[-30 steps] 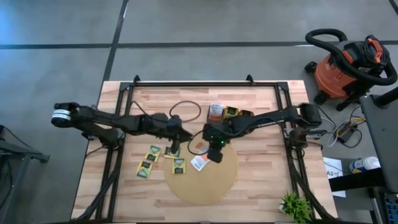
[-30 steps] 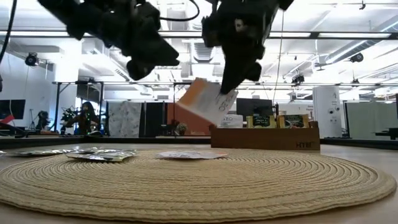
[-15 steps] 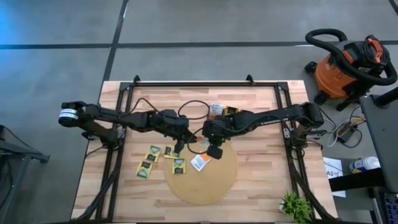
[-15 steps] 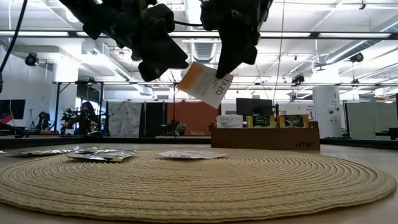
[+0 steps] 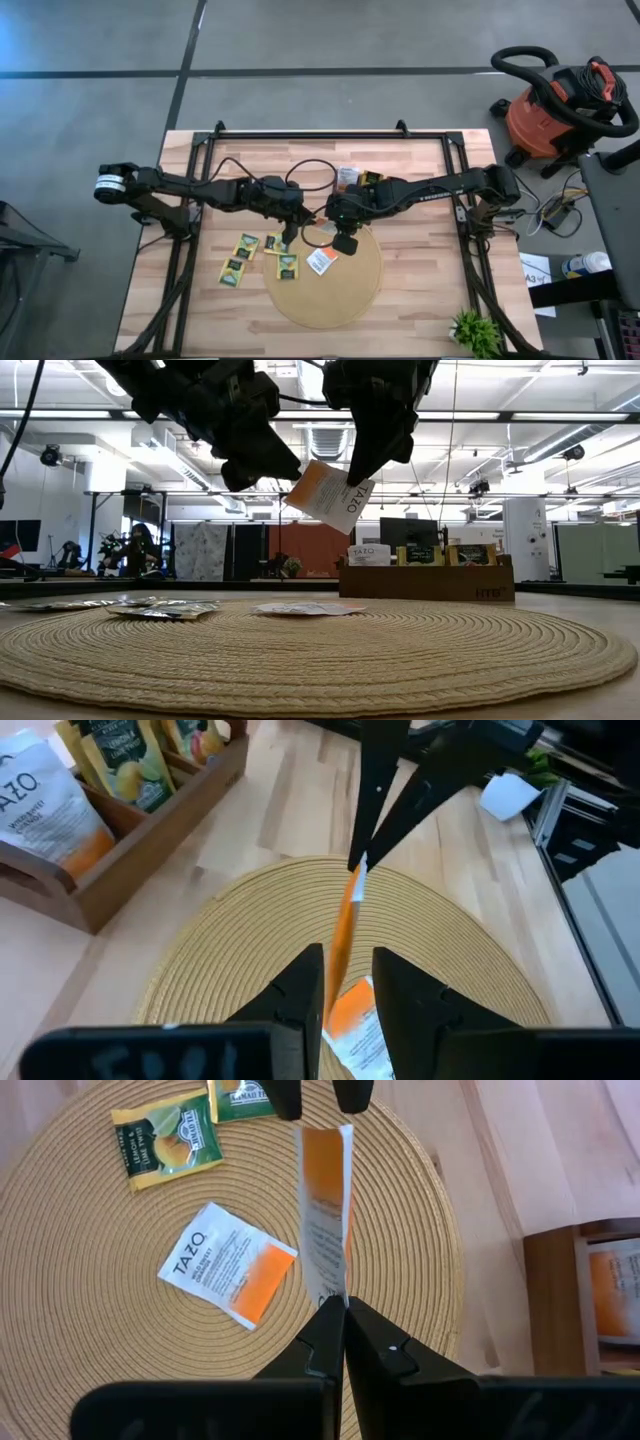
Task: Pick & Place Tea
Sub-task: Put the orange tea bag into the left section of the wooden organizer
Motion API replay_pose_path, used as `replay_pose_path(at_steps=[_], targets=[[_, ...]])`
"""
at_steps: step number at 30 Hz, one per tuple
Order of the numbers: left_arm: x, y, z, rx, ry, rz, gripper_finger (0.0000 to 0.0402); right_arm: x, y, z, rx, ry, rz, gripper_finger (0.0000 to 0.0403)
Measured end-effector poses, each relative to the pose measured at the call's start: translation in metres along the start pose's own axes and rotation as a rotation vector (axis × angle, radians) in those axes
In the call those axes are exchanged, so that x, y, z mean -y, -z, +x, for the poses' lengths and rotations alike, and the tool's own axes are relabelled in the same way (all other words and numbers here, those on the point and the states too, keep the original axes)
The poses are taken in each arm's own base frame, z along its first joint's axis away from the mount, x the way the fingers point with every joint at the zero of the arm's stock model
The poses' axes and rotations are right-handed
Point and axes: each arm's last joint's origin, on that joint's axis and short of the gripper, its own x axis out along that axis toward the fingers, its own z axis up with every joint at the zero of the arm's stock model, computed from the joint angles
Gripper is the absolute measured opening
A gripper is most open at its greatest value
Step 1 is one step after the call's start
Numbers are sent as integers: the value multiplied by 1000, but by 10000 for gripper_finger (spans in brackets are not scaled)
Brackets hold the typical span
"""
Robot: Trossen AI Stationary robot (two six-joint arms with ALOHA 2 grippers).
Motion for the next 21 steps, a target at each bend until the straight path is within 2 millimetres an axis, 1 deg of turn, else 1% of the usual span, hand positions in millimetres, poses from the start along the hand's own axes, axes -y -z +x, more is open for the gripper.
replay_pose_path(at_steps=[3,7,11,16,21], targets=[[0,0,0,0,0,1,96,0,0,0,-1,0,0,8],[0,0,0,-3,0,-10,129,0,0,0,0,0,-3,8],[-3,6,7,-37,-4,-18,155,0,0,0,1,0,-3,8],[-5,12,17,-79,9,-20,158,0,0,0,5,-2,-3,8],[-4,9,20,-37,33,-6,153,0,0,0,5,-3,-3,8]])
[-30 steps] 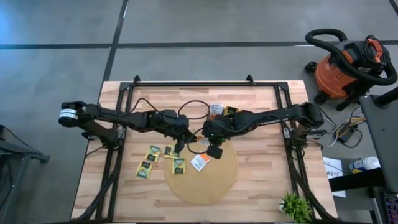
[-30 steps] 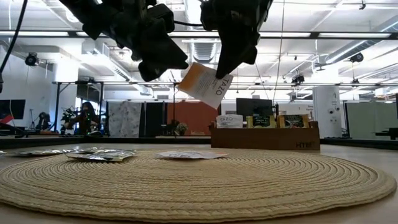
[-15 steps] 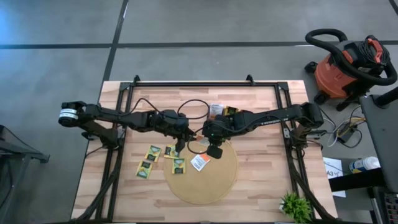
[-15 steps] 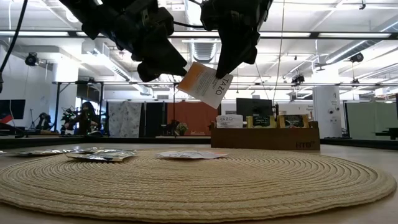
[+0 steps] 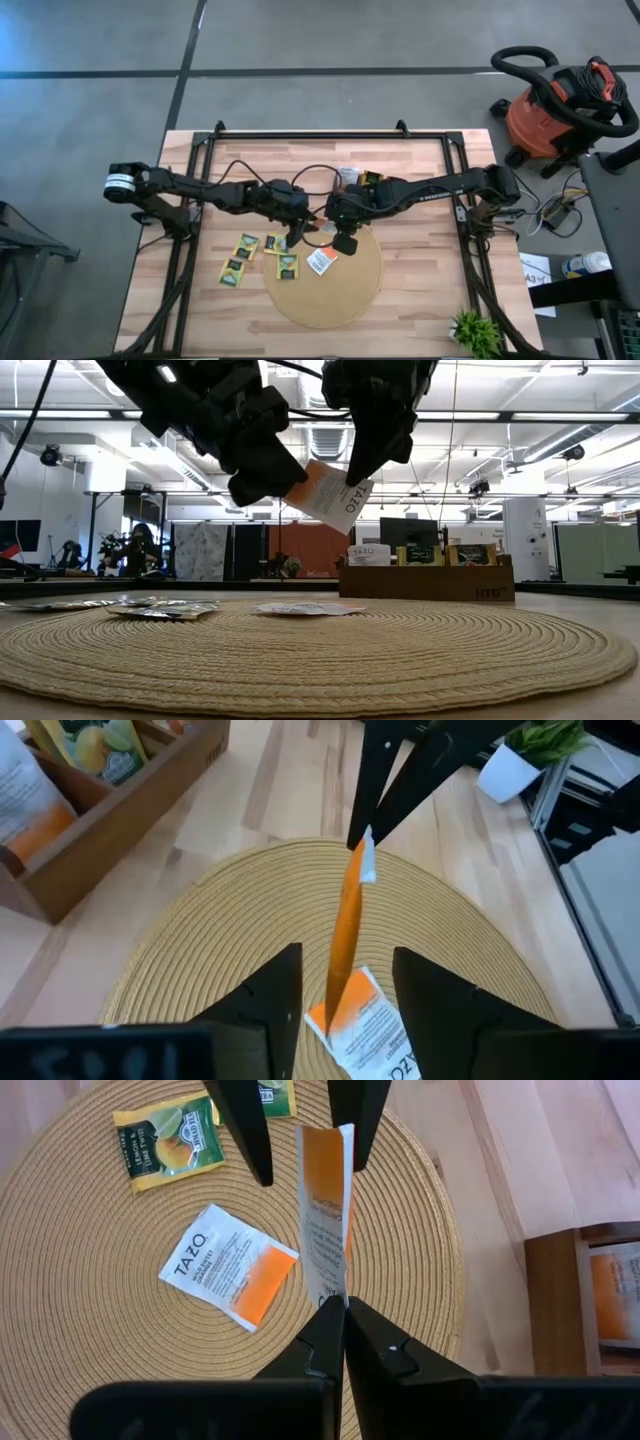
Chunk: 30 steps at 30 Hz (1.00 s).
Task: Pick & Place Tea
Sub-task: Put the orange tea bag into the left section of the wooden organizer
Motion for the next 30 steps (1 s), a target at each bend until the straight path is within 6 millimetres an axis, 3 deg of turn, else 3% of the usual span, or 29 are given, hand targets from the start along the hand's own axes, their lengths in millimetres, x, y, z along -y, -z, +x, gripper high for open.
replay_pose_path(at_steps=[13,23,30], targets=[[0,-2,1,25,7,53,12,0,0,0,1,-1,0,9],[0,-1,3,21,4,55,10,-1,-6,-6,25,1,7,13],[-5,11,3,2,-27,-18,9,9,-1,-46,97,226,99,66]])
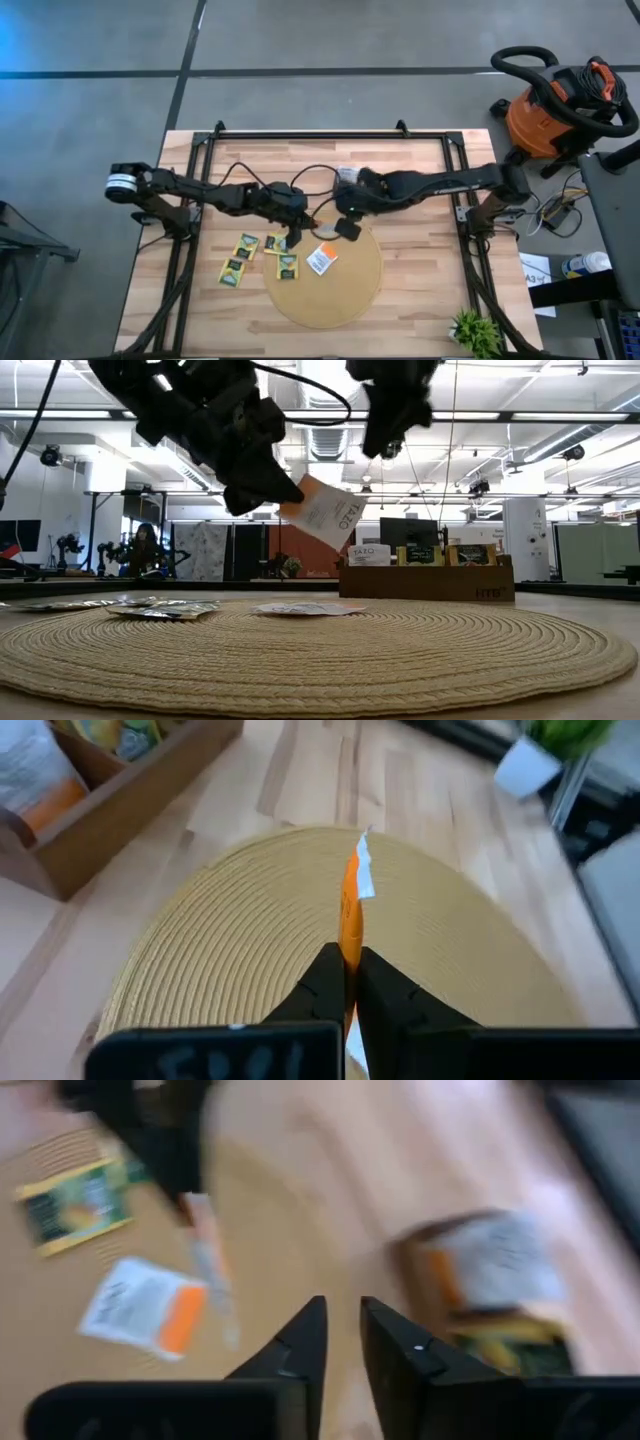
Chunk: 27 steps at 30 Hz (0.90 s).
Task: Pick & Place Tea
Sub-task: Put the orange tea bag into the left section of the wooden organizer
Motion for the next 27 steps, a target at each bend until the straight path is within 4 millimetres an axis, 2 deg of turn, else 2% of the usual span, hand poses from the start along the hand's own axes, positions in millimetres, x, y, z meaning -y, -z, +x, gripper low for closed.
replay_pose_path(at_steps=[5,11,14,19,24,27], targets=[[0,-2,-14,136,27,-113,9,12,12,-30,45,81,124,106],[-6,-5,-41,467,106,-266,8,16,18,-69,311,-18,294,129],[-10,2,-52,635,164,-365,8,22,24,-77,373,-71,345,130],[-15,14,-56,770,201,-458,8,36,22,-69,408,-230,421,133],[-15,8,-50,798,245,-457,9,58,8,-48,394,-423,490,142],[-13,5,-48,804,279,-443,9,71,5,-36,374,-465,521,154]])
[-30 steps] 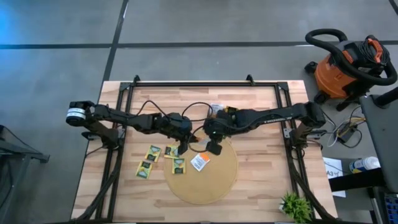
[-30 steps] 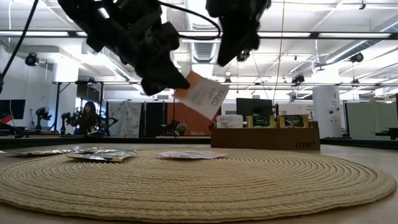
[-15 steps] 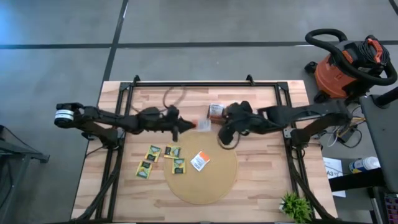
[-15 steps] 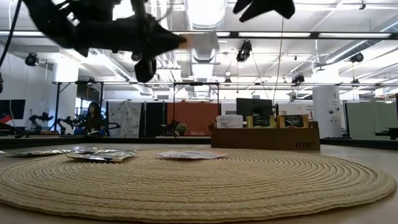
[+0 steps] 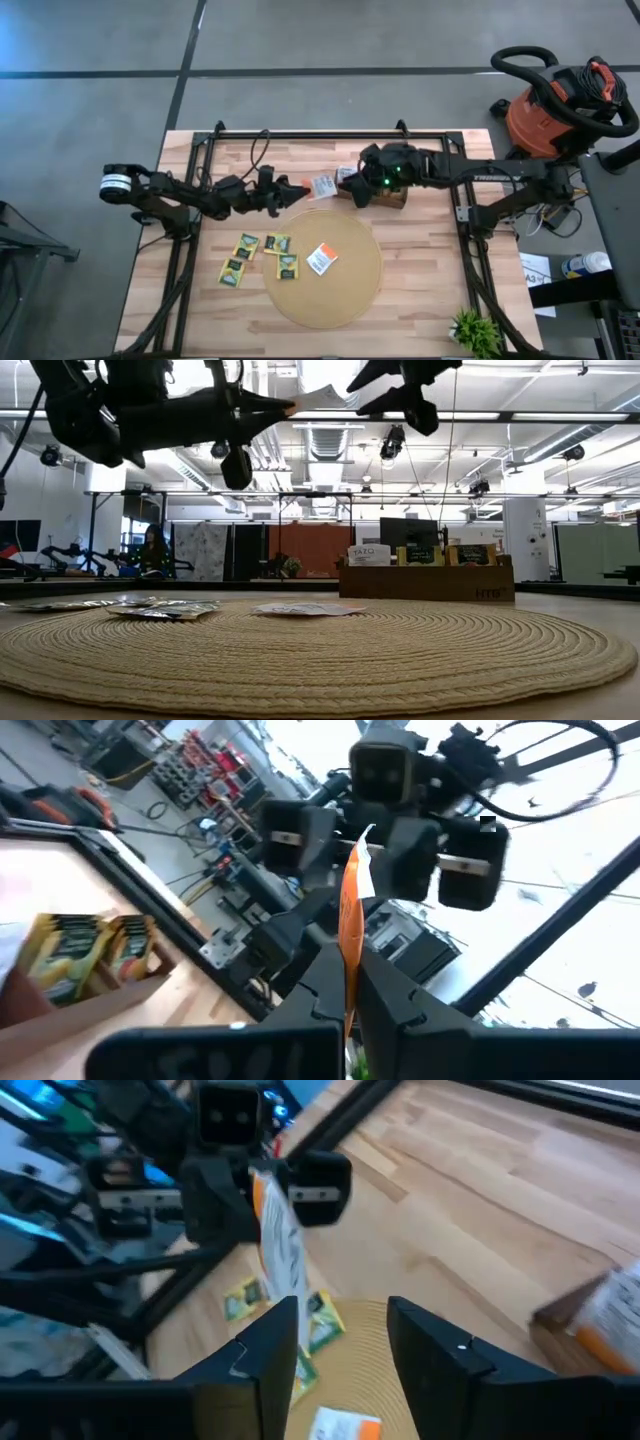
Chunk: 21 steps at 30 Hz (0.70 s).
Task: Pick & Place Tea
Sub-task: Put the orange tea bag into the left section of the wooden organizer
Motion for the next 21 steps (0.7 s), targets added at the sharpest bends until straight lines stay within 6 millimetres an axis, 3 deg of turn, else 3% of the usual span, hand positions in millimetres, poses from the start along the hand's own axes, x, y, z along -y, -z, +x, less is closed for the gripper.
replay_pose_path(at_steps=[10,21], targets=[[0,0,5,-7,24,-5,10,9,-9,3,-8,-93,35,197],[-2,4,33,-50,68,4,11,9,-6,14,-39,-103,41,182]])
